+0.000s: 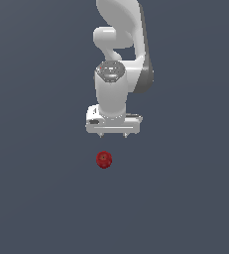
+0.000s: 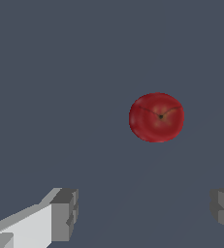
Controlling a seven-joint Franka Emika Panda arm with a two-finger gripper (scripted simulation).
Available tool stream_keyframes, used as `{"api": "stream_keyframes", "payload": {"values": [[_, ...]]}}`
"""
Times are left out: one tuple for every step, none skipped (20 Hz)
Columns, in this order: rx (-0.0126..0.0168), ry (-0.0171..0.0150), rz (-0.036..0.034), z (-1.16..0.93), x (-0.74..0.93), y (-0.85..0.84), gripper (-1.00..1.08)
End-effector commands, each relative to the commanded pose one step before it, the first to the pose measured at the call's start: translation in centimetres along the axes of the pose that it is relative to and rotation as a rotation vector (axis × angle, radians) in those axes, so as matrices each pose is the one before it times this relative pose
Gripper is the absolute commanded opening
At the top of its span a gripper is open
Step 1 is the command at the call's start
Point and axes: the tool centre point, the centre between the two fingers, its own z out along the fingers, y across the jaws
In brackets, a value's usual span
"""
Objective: Pick up the object and move it to a goal position.
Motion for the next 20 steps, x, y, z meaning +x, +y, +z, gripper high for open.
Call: {"api": "stream_keyframes", "payload": {"values": [[0.0, 0.0, 0.0, 0.0, 0.0, 0.001, 1.0], [-0.00028, 0.00087, -0.00077, -0.03, 0.025, 0.005, 1.0], [-0.00074, 0.00244, -0.00212, -0.081, 0.074, 0.024, 1.0], [-0.00124, 0.00402, -0.00352, -0.136, 0.121, 0.038, 1.0], [-0.00174, 0.00559, -0.00494, -0.193, 0.164, 0.049, 1.0], [-0.00224, 0.00705, -0.00634, -0.249, 0.204, 0.061, 1.0], [-0.00261, 0.00807, -0.00744, -0.296, 0.227, 0.067, 1.0], [-0.00224, 0.0068, -0.0065, -0.264, 0.181, 0.05, 1.0], [-0.00169, 0.00507, -0.00508, -0.211, 0.126, 0.03, 1.0], [-0.00112, 0.00337, -0.00362, -0.156, 0.073, 0.013, 1.0], [-0.00058, 0.00176, -0.00216, -0.099, 0.026, -0.004, 1.0], [-0.00006, 0.00024, -0.00065, -0.033, -0.011, -0.017, 1.0], [0.0003, -0.00091, 0.00099, 0.04, -0.021, 0.002, 1.0], [0.00035, -0.00111, 0.00171, 0.084, -0.001, 0.016, 1.0], [0.00019, -0.0007, 0.00194, 0.109, 0.037, 0.036, 1.0], [0.00005, -0.00038, 0.00236, 0.139, 0.076, 0.068, 1.0], [-0.00005, -0.00016, 0.00267, 0.172, 0.109, 0.083, 1.0], [-0.0001, -0.00012, 0.00338, 0.211, 0.137, 0.114, 1.0], [-0.00008, -0.00025, 0.00402, 0.255, 0.157, 0.128, 1.0], [-0.00004, -0.00048, 0.00481, 0.303, 0.174, 0.147, 1.0]]}}
